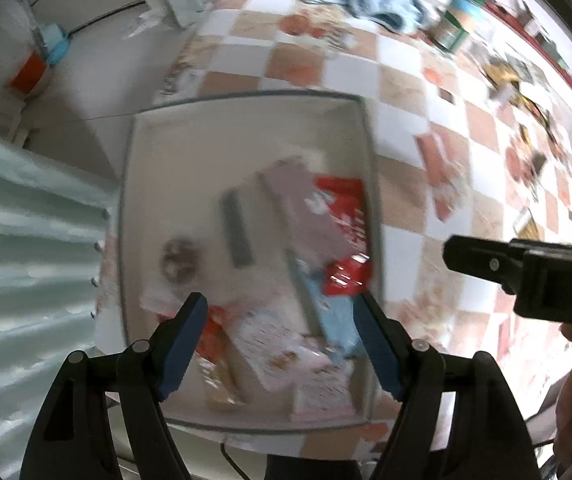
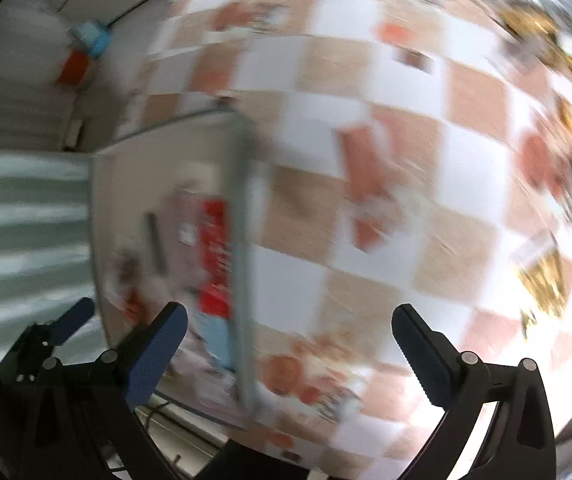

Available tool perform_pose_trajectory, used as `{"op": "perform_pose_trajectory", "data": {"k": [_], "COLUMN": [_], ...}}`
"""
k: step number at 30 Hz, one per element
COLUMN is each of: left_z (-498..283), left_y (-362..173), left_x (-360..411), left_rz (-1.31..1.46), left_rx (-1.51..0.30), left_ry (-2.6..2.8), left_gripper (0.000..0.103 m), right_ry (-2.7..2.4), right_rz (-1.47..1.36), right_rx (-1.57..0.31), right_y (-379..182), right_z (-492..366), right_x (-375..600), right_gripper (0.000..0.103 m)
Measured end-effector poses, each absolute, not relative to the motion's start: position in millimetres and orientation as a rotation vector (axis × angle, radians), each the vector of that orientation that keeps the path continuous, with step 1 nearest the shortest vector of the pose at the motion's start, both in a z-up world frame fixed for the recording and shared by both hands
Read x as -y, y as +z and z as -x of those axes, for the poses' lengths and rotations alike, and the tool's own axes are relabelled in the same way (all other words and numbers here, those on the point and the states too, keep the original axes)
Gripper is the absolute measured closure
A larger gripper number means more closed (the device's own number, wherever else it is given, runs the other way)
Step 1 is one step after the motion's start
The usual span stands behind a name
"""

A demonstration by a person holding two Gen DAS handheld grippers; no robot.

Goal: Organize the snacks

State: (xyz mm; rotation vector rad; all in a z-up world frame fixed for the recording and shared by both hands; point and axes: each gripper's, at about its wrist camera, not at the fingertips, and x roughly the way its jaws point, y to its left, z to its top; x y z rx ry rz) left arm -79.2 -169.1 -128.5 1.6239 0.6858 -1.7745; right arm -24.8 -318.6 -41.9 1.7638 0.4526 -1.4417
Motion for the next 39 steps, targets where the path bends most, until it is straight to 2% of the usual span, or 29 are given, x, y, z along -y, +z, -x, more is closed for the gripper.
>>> {"op": "perform_pose_trajectory", "data": {"k": [9,15,28,39], "left_z": [126,148,152,152], "left_y": [-132,-140,-158,-171], "left_x": [113,88,74,67], "left_rz": [-1.724,-1.778,-1.816,-1.829], "left_rx": [-0.655,-0.635,-0.643,-0.658], "left_ry": [-1.863,-1.881,-1.803,-1.777], "left_gripper": [0.024,0.024,0.024,0.024], "right_ry": [-1.55,-1.628,-1.638,-1.559], "right_rz": [-1.937,-1.968,-1.933,-1.916], "right_rx": [-0.404,-0.4,-0.478,-0.499], "right_y": [-73,-85,-108,-114], "right_z": [74,111,160,142], "right_x": [208,175,182,220], "right_gripper": [0.0,0.0,0.0,0.0]}}
